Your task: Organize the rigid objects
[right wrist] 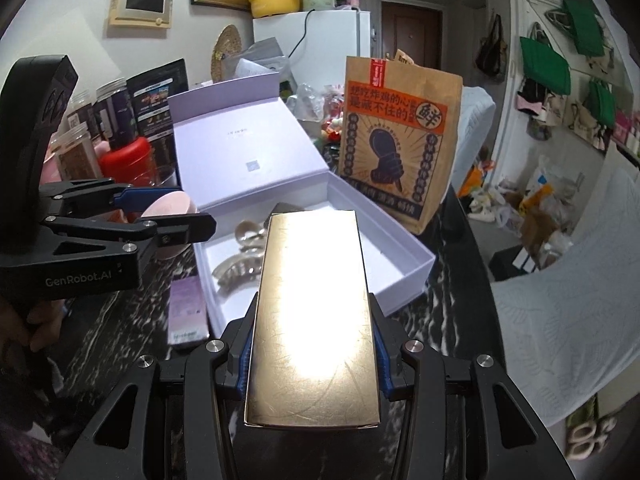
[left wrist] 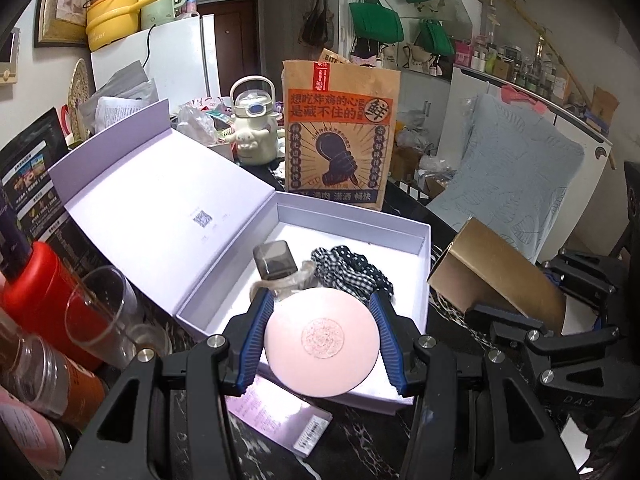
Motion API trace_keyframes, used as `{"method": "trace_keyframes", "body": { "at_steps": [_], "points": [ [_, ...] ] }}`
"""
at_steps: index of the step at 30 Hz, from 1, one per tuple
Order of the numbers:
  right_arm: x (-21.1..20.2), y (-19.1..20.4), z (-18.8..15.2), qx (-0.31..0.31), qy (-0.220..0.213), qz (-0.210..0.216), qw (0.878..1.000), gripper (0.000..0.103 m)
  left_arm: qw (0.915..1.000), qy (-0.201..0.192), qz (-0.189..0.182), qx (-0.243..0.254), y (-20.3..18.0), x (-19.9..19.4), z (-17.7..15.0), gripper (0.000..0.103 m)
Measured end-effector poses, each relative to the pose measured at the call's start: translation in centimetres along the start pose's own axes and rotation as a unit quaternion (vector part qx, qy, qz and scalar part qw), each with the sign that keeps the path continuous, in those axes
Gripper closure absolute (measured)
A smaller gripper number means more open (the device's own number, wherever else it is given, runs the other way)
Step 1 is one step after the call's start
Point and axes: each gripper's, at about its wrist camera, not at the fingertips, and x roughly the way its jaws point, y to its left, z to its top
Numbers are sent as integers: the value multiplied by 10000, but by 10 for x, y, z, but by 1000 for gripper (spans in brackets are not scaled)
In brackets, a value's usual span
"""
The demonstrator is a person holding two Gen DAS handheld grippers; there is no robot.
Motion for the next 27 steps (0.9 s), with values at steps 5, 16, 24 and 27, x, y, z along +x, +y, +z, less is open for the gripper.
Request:
{"method": "trace_keyframes", "body": {
  "at_steps": [5, 16, 24, 27],
  "points": [
    [6, -5, 16, -134, -84, -38, 9999, 58, 9999, -62, 100, 39, 7, 6, 12, 53],
    [26, -10, 50, -302, -125, 69, 9994, 58, 9997, -222, 102, 70, 17, 21, 39, 53],
    [45, -11, 72, -290, -170, 163, 9993, 58, 9992, -283, 271, 111, 26, 29, 58, 53],
    [52, -11, 76, -298, -123, 211, 9993, 58, 9992, -253, 298, 64, 31, 35, 63, 53]
  ]
}}
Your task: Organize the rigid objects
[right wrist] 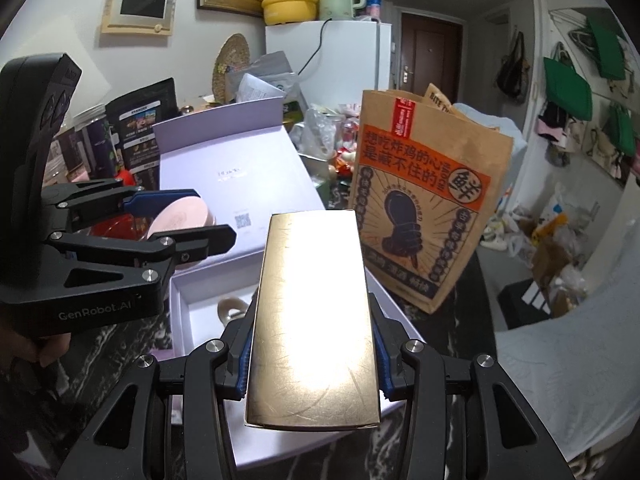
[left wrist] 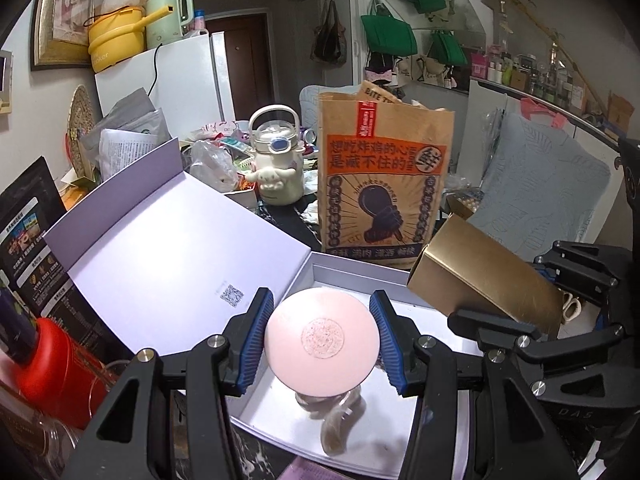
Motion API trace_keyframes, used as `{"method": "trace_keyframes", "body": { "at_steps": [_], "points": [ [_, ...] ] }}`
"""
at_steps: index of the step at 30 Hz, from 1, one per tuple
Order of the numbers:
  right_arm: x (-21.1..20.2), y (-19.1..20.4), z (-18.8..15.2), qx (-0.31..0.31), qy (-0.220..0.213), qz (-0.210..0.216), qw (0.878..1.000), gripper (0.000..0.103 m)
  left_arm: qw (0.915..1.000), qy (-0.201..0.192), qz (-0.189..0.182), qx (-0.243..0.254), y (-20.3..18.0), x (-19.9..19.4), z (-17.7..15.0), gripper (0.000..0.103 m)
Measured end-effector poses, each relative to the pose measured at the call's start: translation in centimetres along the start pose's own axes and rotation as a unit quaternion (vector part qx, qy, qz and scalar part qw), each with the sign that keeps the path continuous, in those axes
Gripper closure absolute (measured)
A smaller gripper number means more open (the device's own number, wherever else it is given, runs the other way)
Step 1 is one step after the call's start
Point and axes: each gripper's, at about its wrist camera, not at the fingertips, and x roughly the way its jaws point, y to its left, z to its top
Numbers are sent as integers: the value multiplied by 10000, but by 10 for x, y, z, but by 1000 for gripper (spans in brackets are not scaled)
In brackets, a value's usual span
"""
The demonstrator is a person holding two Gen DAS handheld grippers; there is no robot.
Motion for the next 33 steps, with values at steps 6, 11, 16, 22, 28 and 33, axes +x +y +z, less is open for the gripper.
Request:
{"method": "trace_keyframes", "body": {
  "at_steps": [6, 11, 16, 22, 28, 33],
  "points": [
    [17, -6, 5, -5, 69, -13, 10000, 58, 9998, 152, 56, -65, 6, 19, 2, 53],
    [31, -11, 6, 19, 144, -31, 9999, 58, 9995, 279, 90, -80, 6, 35, 1, 53],
    [45, -16, 3, 80, 209, 13, 9997, 58, 9991, 409, 121, -72, 6, 52, -2, 53],
    [64, -26, -2, 216, 363, -7, 9991, 58, 9981, 582, 41, -201, 8, 69, -4, 53],
    [76, -35, -7, 251, 453, -85, 9986, 58, 9964, 769, -75, -338, 10, 85, -8, 53],
    [88, -34, -14, 175, 622, -65, 9979, 58, 9952, 892, -85, -400, 9, 99, -13, 53]
  ]
}}
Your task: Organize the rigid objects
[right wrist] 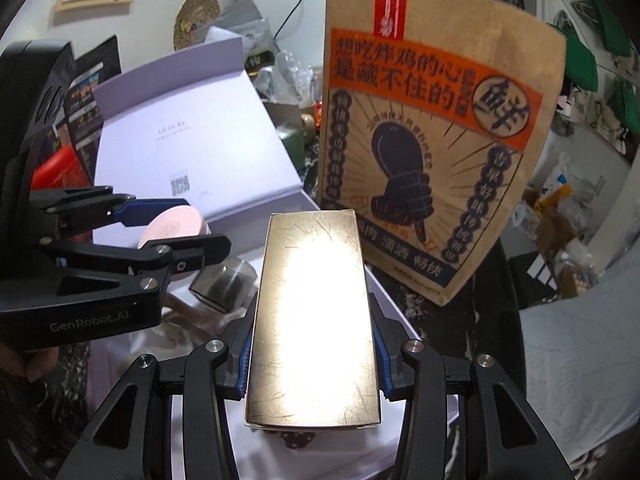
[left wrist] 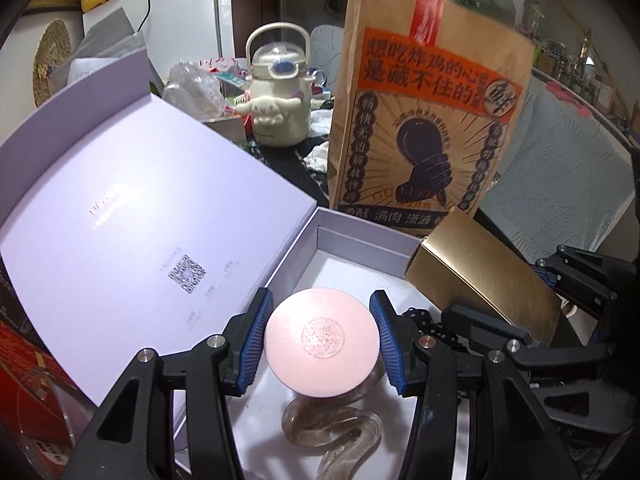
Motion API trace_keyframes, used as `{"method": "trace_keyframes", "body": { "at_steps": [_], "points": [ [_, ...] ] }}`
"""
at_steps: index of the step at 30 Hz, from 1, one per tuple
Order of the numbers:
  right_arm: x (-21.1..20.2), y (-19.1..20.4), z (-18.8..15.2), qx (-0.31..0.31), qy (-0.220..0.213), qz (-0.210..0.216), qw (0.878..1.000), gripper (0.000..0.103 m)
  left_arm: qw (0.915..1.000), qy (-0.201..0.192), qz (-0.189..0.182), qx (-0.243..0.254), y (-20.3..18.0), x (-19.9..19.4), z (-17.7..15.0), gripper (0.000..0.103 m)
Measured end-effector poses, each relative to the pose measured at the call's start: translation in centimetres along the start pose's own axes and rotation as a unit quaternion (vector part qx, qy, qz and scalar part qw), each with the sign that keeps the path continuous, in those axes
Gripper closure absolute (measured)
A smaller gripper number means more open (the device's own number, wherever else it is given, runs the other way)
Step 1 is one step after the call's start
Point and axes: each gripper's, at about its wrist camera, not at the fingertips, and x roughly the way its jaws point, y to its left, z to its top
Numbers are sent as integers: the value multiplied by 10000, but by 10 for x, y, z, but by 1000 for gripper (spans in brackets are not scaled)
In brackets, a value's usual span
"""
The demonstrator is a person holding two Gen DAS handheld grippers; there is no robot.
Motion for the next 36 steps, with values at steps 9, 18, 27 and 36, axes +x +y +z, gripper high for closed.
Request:
{"method": "trace_keyframes", "body": {
  "at_steps": [9, 18, 27, 36],
  "points": [
    [15, -4, -6, 7, 223, 135, 9997, 58, 9999, 143, -42, 55, -3, 18, -4, 53],
    [33, 0, -12, 38, 442, 184, 9988, 58, 9996, 259, -50, 69, -1, 33, -2, 53],
    [36, -6, -14, 176, 501, 160, 9985, 57, 9988, 398, 127, 264, -10, 42, 4, 53],
    [34, -8, -13, 235, 550, 166, 9981, 56, 9979, 485, 169, 382, -14, 49, 9, 53]
  ]
}}
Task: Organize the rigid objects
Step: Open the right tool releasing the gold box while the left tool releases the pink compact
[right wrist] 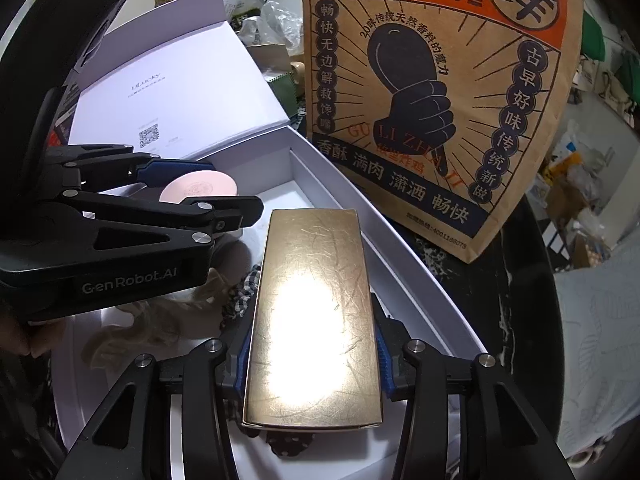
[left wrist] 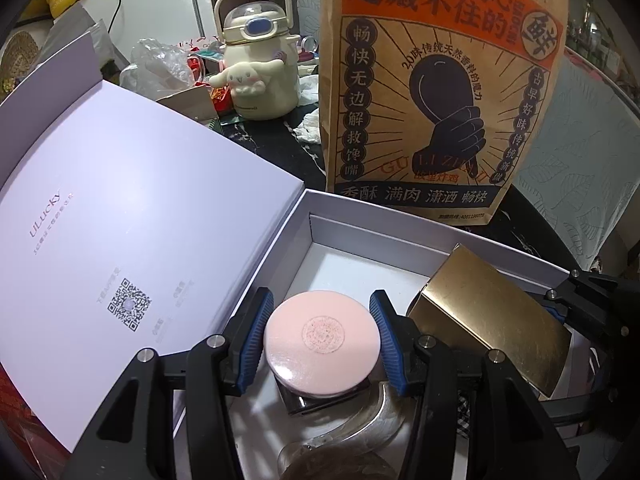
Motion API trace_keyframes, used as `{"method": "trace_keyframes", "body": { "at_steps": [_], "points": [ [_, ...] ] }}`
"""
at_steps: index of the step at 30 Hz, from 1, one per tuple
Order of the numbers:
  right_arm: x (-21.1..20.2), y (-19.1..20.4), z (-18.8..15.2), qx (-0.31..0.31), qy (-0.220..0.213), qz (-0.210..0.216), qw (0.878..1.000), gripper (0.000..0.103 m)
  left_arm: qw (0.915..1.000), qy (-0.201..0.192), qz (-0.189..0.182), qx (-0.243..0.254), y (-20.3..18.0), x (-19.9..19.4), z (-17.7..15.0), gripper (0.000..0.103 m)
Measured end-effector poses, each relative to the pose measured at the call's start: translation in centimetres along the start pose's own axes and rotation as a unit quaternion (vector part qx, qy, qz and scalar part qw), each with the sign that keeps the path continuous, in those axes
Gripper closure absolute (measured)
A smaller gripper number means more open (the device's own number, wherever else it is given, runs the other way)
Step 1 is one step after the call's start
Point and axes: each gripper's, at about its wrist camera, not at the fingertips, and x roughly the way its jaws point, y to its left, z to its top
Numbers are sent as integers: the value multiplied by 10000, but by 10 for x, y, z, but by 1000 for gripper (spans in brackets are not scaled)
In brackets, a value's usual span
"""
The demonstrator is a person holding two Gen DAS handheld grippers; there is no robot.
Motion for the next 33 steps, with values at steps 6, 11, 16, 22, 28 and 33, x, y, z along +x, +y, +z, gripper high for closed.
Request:
{"method": "trace_keyframes", "body": {
  "at_steps": [6, 11, 16, 22, 28, 33],
  "points": [
    [-7, -5, 1, 75, -2, -43, 10000, 50, 10000, 18, 16, 46, 1, 1, -1, 53],
    [-12, -4, 4, 47, -54, -67, 10000, 44, 9997, 7, 154, 175, -1, -8, -5, 53],
    [-15, 0, 5, 70, -105, -129, 9998, 43, 9996, 8, 176, 204, -2, -12, -2, 53],
    [-25, 2, 1, 87, -132, -223, 9996, 42, 9997, -25, 178, 152, 0, -10, 2, 53],
    [-31, -5, 1, 110, -198, -294, 9993, 42, 9995, -97, 280, 132, 1, -14, 5, 30],
    [-40, -3, 2, 85, -286, -347, 9990, 42, 9991, -272, 329, 82, 2, -28, 5, 23]
  ]
}}
